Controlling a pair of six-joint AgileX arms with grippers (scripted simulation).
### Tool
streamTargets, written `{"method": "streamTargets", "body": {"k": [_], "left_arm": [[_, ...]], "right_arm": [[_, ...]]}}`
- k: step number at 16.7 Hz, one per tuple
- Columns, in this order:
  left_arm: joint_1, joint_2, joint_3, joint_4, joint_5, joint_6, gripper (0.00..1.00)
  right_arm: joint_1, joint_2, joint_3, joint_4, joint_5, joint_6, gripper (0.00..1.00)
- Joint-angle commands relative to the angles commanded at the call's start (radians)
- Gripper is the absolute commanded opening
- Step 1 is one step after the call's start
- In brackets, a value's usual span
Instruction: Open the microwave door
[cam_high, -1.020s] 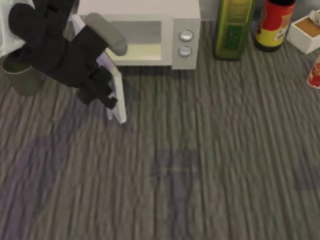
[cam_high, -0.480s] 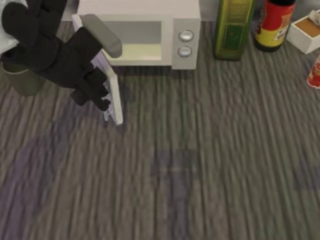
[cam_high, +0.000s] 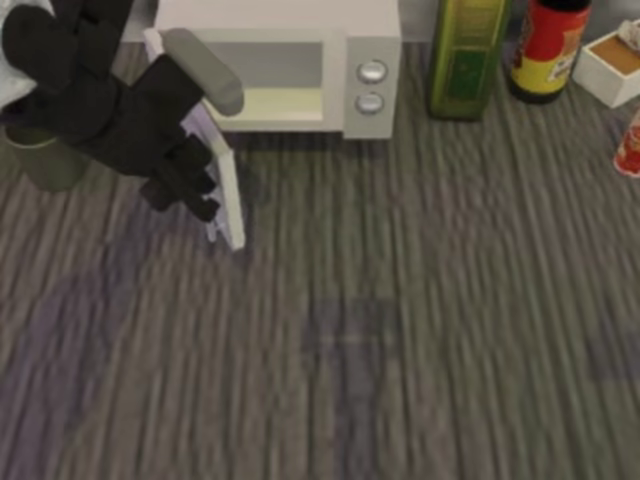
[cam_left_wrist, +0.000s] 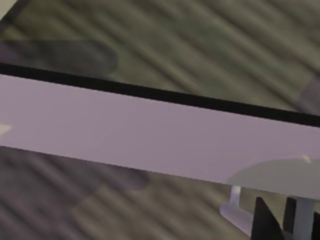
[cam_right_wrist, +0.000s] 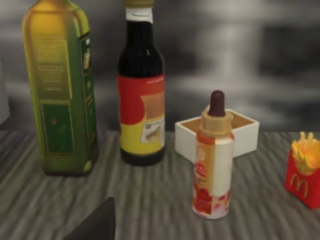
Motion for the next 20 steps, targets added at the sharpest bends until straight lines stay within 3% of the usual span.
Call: {"method": "streamTargets", "body": {"k": [13, 20], "left_arm": [[-0.002, 0.001, -0.001, -0.002, 0.005, 0.002, 0.00], [0.064, 0.001, 0.008, -0.062, 0.067, 0.164, 0.00]], "right_arm": [[0.000, 0.000, 0.000, 0.000, 0.000, 0.000, 1.00], [0.000, 0.000, 0.000, 0.000, 0.000, 0.000, 1.00]]}}
